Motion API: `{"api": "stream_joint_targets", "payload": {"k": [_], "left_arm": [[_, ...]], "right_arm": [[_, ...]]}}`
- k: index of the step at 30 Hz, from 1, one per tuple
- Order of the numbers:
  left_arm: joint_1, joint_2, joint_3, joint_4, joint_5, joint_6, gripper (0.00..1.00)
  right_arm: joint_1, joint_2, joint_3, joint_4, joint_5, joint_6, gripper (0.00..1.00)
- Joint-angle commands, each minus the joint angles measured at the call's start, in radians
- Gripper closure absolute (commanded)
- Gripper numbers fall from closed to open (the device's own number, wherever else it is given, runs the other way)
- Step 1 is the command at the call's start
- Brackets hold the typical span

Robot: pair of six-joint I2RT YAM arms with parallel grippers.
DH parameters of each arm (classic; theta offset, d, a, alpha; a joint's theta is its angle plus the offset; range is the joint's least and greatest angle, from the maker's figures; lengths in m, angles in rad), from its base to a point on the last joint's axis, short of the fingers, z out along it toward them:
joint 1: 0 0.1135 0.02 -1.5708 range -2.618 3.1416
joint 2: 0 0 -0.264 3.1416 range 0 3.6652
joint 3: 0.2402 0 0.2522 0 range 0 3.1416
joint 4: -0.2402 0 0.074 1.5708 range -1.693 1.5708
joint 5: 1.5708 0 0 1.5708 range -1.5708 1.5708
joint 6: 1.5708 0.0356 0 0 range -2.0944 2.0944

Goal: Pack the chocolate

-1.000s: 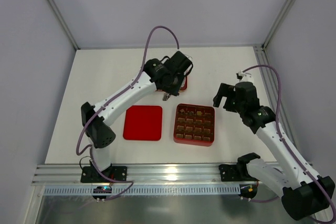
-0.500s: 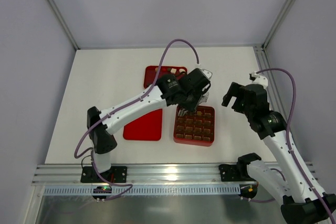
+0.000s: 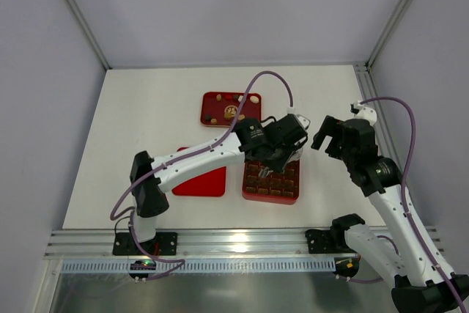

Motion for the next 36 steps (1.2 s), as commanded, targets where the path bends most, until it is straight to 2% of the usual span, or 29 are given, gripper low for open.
{"api": "stream_joint_targets", "payload": {"k": [1,8,19,23,32,36], "left_arm": [[-0.002,-0.006,-0.019,0.045,0.002,-0.017,0.74],[-0.002,0.000,-0.036,0.051,-0.014,-0.011,0.74],[-0.002,0.021,-0.025,0.043,-0.043,0.002,0.66],[-0.002,0.020,-0.020,0.035,-0.049,0.008,0.60],[-0.001,-0.003,0.018,0.020,-0.089,0.032,0.59],[0.048,-0.049,0.032,0.009,-0.103,0.043,0.59]], "right_arm": [[-0.005,-0.018,0.004,0.013,0.005,-0.001,0.00],[-0.005,-0.013,-0.006,0.027,-0.009,-0.001,0.00],[-0.005,-0.016,-0.012,0.036,-0.021,-0.004,0.00],[-0.005,-0.016,-0.013,0.036,-0.026,-0.006,0.00],[-0.006,-0.012,-0.012,0.048,-0.038,-0.007,0.00],[-0.005,0.000,-0.017,0.061,-0.056,-0.015,0.00]]}}
